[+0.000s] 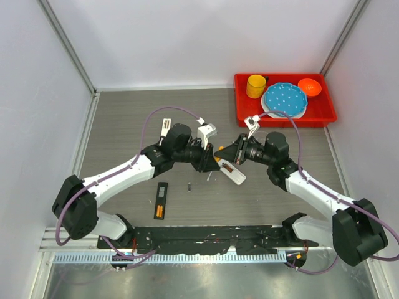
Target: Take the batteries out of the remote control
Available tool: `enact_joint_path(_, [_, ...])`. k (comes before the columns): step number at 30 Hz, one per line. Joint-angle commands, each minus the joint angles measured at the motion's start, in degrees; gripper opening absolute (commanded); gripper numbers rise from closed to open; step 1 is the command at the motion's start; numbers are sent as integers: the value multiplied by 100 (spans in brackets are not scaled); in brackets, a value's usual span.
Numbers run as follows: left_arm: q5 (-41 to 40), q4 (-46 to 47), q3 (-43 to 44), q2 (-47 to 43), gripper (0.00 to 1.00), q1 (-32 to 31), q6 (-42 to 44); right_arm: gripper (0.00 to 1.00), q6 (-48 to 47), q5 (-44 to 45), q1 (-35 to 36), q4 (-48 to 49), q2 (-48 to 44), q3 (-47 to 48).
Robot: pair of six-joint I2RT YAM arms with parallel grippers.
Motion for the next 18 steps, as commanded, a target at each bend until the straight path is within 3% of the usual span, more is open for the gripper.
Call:
enact_joint_path(1, [-125,169,78,-229,21,4,173,1,-119,75,6,-48,-107,275])
enact_joint_path(2, [-187,204,43,-238,27,4,173,1,-189,164,6,-301,-142,293])
enact_joint_path(3, [-205,239,7,-246,42,4,173,1,-329,261,-12,-417,-177,319])
enact_joint_path(6, [-232,555,-203,-212,58,4,68,1,-645,805,-3,-900,-379,345])
enact_joint_path(11, [-433,819,-388,-45,64,4,23,1,-1077,2033,-3,-1813,-651,398])
enact_joint_path(18, [-1232,1144,-573,183,71,4,190,1,-1183,3405,-3,-1956,-986,13])
